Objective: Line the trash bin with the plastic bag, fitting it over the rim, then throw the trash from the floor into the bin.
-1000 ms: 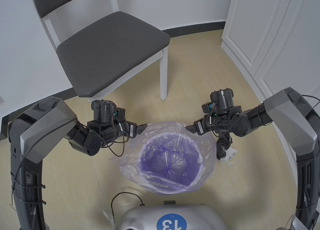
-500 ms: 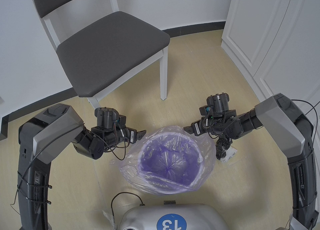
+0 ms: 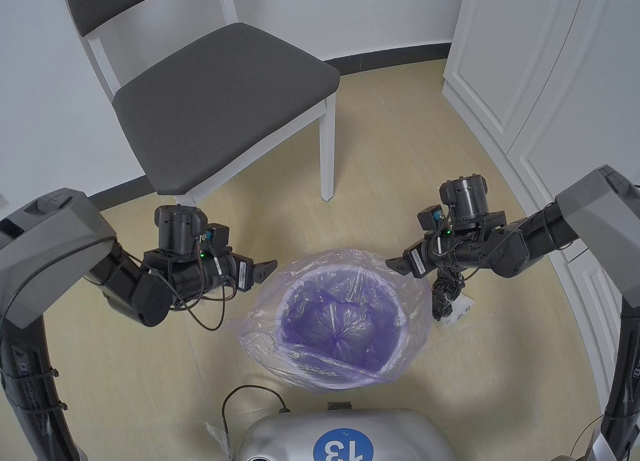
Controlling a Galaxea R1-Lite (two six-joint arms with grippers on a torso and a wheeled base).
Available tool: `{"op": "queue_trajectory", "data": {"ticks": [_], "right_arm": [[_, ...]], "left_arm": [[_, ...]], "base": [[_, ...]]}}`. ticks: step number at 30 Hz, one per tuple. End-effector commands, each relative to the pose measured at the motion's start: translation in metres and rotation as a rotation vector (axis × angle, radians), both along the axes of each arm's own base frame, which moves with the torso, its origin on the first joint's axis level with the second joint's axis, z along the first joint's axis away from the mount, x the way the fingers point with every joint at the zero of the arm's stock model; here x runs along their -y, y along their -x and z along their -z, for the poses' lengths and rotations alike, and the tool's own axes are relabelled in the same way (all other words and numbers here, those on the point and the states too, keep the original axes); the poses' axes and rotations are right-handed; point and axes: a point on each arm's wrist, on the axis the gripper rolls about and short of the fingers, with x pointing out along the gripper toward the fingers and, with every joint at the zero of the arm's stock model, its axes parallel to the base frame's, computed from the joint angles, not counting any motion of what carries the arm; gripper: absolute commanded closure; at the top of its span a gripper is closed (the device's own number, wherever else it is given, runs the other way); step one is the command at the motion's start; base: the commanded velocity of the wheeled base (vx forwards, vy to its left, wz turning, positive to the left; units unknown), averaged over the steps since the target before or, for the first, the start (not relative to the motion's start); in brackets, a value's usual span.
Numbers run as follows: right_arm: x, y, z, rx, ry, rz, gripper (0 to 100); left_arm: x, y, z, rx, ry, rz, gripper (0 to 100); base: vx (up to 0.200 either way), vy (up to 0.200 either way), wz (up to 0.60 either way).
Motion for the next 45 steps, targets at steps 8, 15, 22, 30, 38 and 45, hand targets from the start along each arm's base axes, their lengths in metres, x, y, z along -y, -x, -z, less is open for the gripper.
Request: {"op": "queue_trajectory", "data": {"ticks": [8,15,22,30,38,45], "right_arm": [[0.035,0.059,0.028,-0.072,0.092,-0.021,0],[0.043,0.06,0.067,-0.107,0.104,-0.001,0],[0.044,0.05,0.099,-0.133,0.112,0.009,0],[0.033,0.016,0.127,-0.142,0.137,-0.006,0],[0.027,-0.029,0.119,-0.122,0.137,0.007,0],[0.03,-0.054,0.118,-0.192,0.162,0.023,0]], "left_arm": [[-0.023,0.061,0.044,-0.06,-0.01,0.028,0],[-0.022,0.06,0.074,-0.109,-0.001,0.057,0],[-0.024,0.048,0.109,-0.138,-0.003,0.044,0],[-0.025,0.017,0.124,-0.123,0.033,0.057,0],[-0.023,-0.029,0.125,-0.133,0.031,0.035,0],[-0.014,-0.049,0.13,-0.179,0.006,0.041,0]], "base": [[0.0,0.0,0.0],[0.0,0.0,0.0],[0.0,0.0,0.0],[0.0,0.0,0.0],[0.0,0.0,0.0],[0.0,0.0,0.0]]}}
